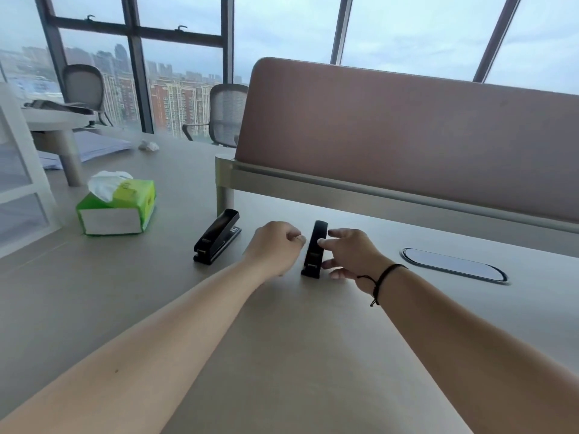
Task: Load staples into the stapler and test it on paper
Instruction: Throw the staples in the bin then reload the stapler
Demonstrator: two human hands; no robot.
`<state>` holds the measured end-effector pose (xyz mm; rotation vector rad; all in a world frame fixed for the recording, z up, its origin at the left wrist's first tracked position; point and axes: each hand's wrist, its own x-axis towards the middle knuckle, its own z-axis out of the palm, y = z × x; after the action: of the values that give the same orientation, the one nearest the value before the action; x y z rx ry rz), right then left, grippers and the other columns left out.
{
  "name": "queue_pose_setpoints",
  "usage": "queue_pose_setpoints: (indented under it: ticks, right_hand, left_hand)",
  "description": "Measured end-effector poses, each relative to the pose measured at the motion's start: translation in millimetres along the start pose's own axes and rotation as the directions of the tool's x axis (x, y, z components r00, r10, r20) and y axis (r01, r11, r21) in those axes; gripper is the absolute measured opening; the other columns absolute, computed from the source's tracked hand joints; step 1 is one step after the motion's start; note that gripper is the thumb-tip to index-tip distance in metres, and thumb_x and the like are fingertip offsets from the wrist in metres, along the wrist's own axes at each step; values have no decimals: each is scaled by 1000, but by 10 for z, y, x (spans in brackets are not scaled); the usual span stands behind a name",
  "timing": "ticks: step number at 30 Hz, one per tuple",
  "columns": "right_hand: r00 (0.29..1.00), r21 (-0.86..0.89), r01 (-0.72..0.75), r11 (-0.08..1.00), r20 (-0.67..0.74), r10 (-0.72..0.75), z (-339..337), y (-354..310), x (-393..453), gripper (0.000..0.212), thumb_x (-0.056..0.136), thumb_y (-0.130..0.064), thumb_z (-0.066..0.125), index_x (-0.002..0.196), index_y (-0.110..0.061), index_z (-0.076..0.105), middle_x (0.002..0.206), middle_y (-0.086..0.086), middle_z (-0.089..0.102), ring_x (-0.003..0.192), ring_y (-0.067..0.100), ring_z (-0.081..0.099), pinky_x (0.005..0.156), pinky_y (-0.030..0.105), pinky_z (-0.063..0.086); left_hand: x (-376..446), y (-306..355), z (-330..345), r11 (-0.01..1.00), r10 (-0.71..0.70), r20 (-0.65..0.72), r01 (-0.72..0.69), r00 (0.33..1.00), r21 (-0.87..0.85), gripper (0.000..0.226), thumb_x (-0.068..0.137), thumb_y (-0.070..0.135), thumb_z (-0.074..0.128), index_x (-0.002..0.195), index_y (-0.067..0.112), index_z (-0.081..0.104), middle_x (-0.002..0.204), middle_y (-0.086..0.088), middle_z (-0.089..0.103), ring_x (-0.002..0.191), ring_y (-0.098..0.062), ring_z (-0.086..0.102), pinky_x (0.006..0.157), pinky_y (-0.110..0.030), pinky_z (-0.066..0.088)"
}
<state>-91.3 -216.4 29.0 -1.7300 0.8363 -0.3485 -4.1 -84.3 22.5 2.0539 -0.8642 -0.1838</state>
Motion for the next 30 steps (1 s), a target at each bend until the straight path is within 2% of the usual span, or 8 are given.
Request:
queue_pose_setpoints:
  ticks: [3, 5, 8, 13, 16, 19, 23, 30]
  right_hand:
    - [943, -335, 171, 926, -217, -253, 24, -43, -7, 43, 90, -34, 60, 130, -17, 57, 110, 1, 69, 101, 23, 65, 78, 33, 50]
    - [867, -498, 310, 810, -201, -455, 104, -142, -61, 33, 91, -31, 57, 122, -20, 62, 109, -4, 67, 105, 20, 62, 82, 31, 47]
    - [805, -637, 477, 606, 40, -591, 380, -335, -46, 31, 93, -24, 55, 122, -23, 62, 122, -5, 67, 111, 20, 61, 88, 32, 49]
    - [757, -655, 636, 408, 426, -496, 1018, -580, 103, 55, 92, -6, 48, 141, -29, 45, 149, -6, 48, 131, 20, 50, 105, 33, 43]
    - [750, -643, 657, 393, 504, -428, 1248, -645, 192, 65, 87, 1, 43, 144, -28, 42, 152, -8, 43, 135, 20, 44, 109, 32, 38]
    - [759, -629, 650, 426, 504, -413, 1354, -659, 260, 60, 87, 0, 44, 141, -26, 46, 148, -6, 46, 131, 21, 48, 107, 33, 41]
    - [761, -624, 645, 441, 471, -447, 1402, -633, 321, 44, 83, -2, 52, 121, -23, 61, 128, 3, 54, 107, 26, 60, 93, 42, 53]
    - [775, -621, 625, 473, 415, -477, 1218, -563, 58, 34, 81, -4, 54, 110, -19, 65, 110, 7, 57, 95, 28, 60, 83, 43, 56]
  left_hand:
    - [-37, -71, -250, 1000, 18, -200, -14, 980, 21, 22, 90, 29, 60, 105, 19, 73, 99, 8, 71, 87, -15, 64, 74, -25, 46]
    - [-69, -152, -442, 993, 50, -358, -9, 933, 116, 22, 87, 29, 63, 106, 23, 72, 99, 9, 72, 98, -15, 64, 79, -26, 47]
    - [-110, -314, -657, 963, 58, -462, 73, 885, 260, 33, 82, 33, 66, 113, 25, 67, 110, 3, 68, 109, -23, 58, 80, -34, 47]
    - [-123, -625, -763, 887, -72, -375, 232, 924, 400, 47, 81, 47, 63, 116, 16, 61, 114, -8, 63, 109, -31, 57, 78, -36, 45]
    - [-80, -726, -787, 896, -94, -350, 232, 932, 378, 33, 82, 50, 59, 90, 17, 64, 95, -6, 68, 93, -31, 61, 67, -34, 46]
    - [-43, -768, -817, 910, -99, -333, 221, 938, 350, 32, 83, 46, 57, 68, 18, 55, 76, -5, 63, 75, -30, 56, 54, -30, 36]
    - [-22, -808, -831, 911, -100, -328, 219, 939, 350, 21, 84, 34, 55, 75, 16, 60, 78, -6, 60, 74, -31, 53, 53, -31, 33]
    - [-172, -748, -807, 930, -38, -265, 132, 963, 344, 13, 87, 34, 57, 86, 21, 60, 86, -4, 61, 80, -28, 54, 59, -31, 34]
